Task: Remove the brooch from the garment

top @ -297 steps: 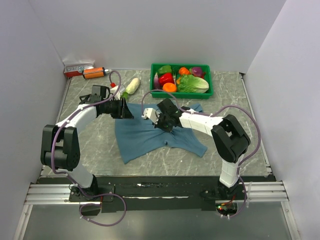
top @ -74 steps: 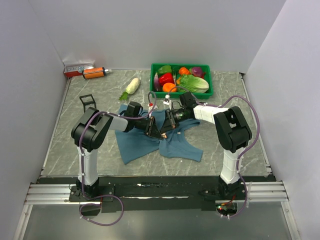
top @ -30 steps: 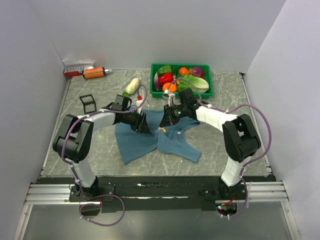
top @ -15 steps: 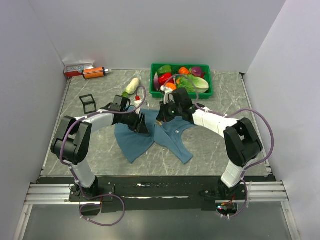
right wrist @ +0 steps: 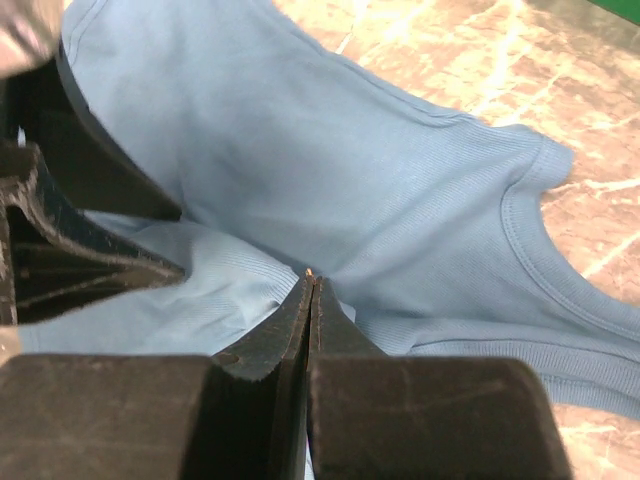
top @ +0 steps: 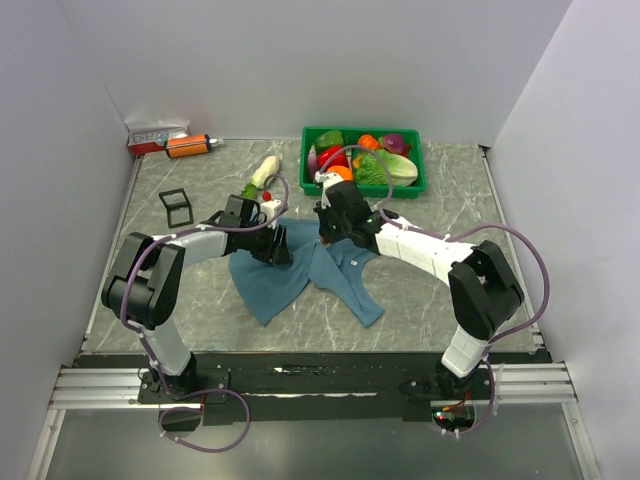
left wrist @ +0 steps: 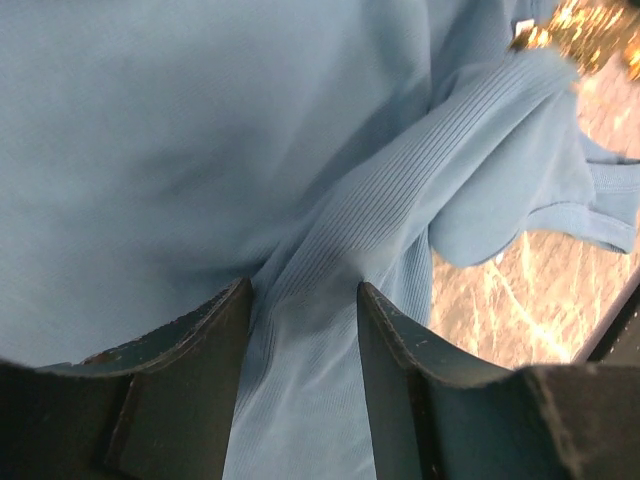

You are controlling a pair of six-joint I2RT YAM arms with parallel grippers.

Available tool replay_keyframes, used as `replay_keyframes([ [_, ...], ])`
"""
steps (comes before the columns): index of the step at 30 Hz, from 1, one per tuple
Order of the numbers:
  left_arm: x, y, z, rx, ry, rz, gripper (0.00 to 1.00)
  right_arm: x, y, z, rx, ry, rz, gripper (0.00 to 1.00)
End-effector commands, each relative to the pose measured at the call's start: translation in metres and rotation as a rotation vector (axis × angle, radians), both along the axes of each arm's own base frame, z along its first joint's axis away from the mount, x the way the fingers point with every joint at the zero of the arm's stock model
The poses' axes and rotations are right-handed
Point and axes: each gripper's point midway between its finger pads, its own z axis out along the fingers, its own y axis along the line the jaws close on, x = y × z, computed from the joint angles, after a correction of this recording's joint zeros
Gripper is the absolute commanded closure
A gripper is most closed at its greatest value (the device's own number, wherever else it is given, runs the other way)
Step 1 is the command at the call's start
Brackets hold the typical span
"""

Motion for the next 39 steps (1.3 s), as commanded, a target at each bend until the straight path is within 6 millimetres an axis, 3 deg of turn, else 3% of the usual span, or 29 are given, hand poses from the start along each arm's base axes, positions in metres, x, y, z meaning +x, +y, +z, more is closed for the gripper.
replay_keyframes([
  [1, -0.008, -0.003, 0.008, -0.03, 0.008, -0.025, 0.48, 0.015, 0.008, 0.018, 0.04, -0.026, -0.061, 1.0],
  [6, -0.03, -0.006, 0.001, -0.06, 0.089, -0.091, 0.49, 0.03, 0.004, 0.001, -0.005, -0.089, -0.17, 1.0],
  [11, -0.023, 0.0, -0.008, -0.004, 0.095, -0.066, 0.5, 0.058, 0.008, -0.011, -0.024, -0.136, -0.251, 1.0],
  [12, -0.024, 0.0, -0.011, 0.0, 0.105, -0.075, 0.5, 0.067, 0.012, -0.001, -0.014, -0.163, -0.27, 1.0],
  [14, -0.025, 0.0, -0.017, 0.014, 0.144, -0.083, 0.5, 0.077, 0.015, -0.005, -0.032, -0.169, -0.286, 1.0],
  [15, -0.026, 0.0, -0.02, 0.018, 0.159, -0.083, 0.5, 0.085, 0.019, 0.005, -0.018, -0.19, -0.296, 1.0],
  [19, -0.025, 0.002, -0.03, 0.044, 0.188, -0.075, 0.51, 0.103, 0.02, 0.009, -0.04, -0.237, -0.34, 1.0],
  [28, -0.033, 0.008, -0.033, 0.068, 0.162, -0.129, 0.53, 0.118, 0.018, 0.014, -0.046, -0.267, -0.386, 1.0],
  [31, -0.042, 0.008, -0.017, 0.017, 0.161, -0.162, 0.54, 0.116, 0.016, 0.02, -0.059, -0.273, -0.363, 1.0],
  [34, -0.048, 0.014, 0.011, -0.051, 0.138, -0.177, 0.54, 0.115, 0.013, 0.045, -0.027, -0.279, -0.265, 1.0],
  [35, -0.045, 0.016, 0.028, -0.067, 0.081, -0.187, 0.54, 0.116, 0.004, 0.065, 0.0, -0.292, -0.243, 1.0],
  [37, -0.042, 0.025, 0.045, -0.081, 0.02, -0.194, 0.52, 0.103, 0.016, 0.079, 0.087, -0.253, -0.061, 1.0],
  [39, -0.034, 0.029, 0.073, -0.083, -0.097, -0.208, 0.49, 0.095, 0.008, 0.106, 0.186, -0.229, 0.062, 1.0],
])
